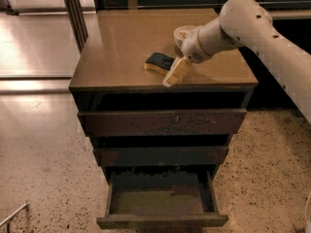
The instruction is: Pick sponge from bottom drawer and place on counter
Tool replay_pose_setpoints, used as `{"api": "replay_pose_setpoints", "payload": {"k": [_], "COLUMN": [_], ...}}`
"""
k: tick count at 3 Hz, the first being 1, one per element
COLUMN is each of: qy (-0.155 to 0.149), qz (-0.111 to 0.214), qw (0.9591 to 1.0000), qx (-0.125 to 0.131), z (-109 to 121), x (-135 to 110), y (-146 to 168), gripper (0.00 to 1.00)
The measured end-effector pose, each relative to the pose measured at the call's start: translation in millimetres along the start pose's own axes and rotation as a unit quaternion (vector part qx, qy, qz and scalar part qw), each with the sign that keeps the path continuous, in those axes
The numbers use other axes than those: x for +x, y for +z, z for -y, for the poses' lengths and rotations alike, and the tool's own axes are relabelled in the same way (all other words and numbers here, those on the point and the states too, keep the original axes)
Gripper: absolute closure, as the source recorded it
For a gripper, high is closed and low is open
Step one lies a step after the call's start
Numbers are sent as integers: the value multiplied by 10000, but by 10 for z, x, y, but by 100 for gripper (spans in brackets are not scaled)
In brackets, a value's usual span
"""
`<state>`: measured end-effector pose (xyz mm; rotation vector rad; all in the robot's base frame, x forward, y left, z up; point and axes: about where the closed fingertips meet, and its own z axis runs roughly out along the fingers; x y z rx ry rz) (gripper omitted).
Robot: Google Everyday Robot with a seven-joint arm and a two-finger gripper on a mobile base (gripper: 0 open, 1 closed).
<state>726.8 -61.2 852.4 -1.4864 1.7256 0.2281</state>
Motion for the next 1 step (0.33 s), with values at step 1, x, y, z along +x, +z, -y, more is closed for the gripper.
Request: {"api": "replay_pose_setpoints", "payload": {"k": [1], "qy": [4], "qz": [16], "qw": [10000], "qx": [0], "z": [1], "x": [-4], "y": [35], "gripper": [0]}}
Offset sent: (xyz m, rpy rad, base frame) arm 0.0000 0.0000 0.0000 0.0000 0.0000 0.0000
